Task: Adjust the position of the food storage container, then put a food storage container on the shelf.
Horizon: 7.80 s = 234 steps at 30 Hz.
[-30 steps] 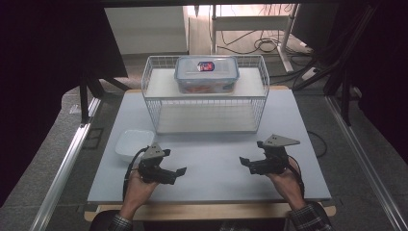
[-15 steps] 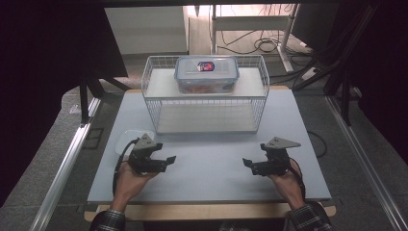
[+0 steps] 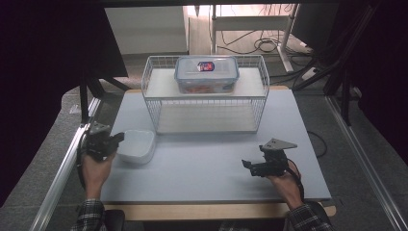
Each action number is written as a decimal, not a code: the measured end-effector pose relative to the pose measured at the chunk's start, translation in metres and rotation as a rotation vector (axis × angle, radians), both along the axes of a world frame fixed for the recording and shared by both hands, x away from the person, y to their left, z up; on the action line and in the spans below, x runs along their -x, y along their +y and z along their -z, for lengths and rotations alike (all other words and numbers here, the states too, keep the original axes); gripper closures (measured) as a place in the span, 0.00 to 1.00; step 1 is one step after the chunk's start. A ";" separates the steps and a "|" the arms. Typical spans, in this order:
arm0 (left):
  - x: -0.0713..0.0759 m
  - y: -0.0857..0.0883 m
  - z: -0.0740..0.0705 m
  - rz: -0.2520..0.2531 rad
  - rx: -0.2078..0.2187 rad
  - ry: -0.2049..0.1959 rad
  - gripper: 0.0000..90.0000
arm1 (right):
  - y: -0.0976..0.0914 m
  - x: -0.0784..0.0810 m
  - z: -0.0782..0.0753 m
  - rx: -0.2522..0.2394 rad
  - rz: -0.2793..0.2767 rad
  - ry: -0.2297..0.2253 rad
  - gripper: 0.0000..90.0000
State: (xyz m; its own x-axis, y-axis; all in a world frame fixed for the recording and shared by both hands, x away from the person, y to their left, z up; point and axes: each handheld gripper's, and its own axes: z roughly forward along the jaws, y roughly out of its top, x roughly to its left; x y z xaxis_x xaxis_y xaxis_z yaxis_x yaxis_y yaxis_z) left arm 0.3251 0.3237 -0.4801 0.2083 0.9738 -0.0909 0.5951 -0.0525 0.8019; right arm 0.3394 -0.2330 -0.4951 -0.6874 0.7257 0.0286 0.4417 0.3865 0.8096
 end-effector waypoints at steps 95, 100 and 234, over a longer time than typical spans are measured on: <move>0.018 -0.164 0.033 0.565 0.090 0.052 0.13 | 0.013 0.005 -0.001 -0.024 -0.086 0.040 0.09; 0.018 -0.165 0.035 0.562 0.034 0.013 0.06 | 0.014 0.005 0.000 -0.020 -0.092 0.045 0.07; -0.063 -0.162 -0.204 0.480 0.339 -0.047 0.87 | 0.072 -0.069 -0.236 -0.274 -0.068 0.076 0.88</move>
State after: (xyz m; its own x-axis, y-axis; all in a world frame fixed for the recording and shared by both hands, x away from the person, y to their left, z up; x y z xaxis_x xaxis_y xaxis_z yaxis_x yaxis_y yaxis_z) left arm 0.3880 0.1616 -0.2764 0.6300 0.6878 -0.3606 0.5313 -0.0431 0.8461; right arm 0.4080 -0.1609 -0.2587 -0.7226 0.6362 0.2703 0.4856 0.1889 0.8535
